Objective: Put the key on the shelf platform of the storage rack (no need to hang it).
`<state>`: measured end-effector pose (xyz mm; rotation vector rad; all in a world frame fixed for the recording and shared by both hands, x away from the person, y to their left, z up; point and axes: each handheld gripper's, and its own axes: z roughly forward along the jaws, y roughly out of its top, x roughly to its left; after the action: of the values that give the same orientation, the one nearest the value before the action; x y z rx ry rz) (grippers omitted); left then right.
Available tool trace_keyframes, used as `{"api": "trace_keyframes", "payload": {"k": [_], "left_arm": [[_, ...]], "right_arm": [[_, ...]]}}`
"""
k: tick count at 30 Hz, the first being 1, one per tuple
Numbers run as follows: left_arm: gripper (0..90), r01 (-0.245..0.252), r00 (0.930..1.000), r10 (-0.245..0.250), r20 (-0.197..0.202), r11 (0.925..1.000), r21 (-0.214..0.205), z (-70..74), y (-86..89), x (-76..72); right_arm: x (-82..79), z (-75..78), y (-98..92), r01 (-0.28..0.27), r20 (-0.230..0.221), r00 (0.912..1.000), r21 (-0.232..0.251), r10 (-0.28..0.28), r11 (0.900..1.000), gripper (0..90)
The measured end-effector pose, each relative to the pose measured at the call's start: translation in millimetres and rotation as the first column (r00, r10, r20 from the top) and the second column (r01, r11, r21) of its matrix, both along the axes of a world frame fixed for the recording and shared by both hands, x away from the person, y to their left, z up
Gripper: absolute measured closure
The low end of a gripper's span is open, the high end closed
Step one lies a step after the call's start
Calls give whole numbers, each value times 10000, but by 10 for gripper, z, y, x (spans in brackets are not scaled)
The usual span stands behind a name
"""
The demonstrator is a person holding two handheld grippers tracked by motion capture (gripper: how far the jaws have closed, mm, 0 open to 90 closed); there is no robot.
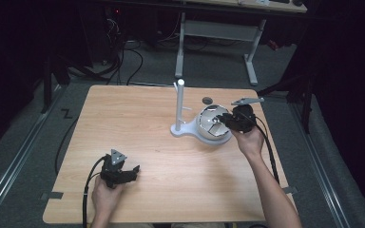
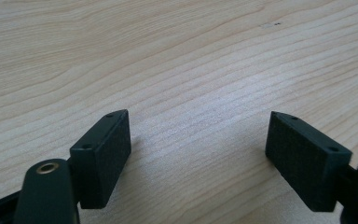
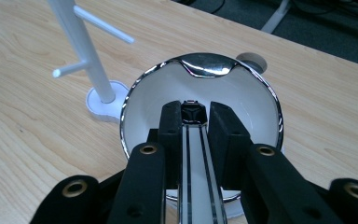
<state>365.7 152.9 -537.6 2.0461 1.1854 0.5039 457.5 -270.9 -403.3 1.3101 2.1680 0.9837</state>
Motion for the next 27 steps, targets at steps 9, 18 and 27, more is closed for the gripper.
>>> {"api": "trace_keyframes", "payload": {"k": [9, 18, 27], "left_arm": [[226, 2, 10000, -2, 1, 10000, 1, 0, 0, 0], [227, 3, 10000, -3, 1, 10000, 5, 0, 0, 0], [225, -1, 10000, 1, 7, 10000, 8, 0, -1, 0]], "right_arm": [[110, -93, 8, 222, -261, 9994, 23, -221, 9998, 758], [206, -182, -9, 442, -409, 9982, 110, -438, 9990, 757], [304, -295, 21, 582, -630, 9963, -123, -589, 9982, 757]]}}
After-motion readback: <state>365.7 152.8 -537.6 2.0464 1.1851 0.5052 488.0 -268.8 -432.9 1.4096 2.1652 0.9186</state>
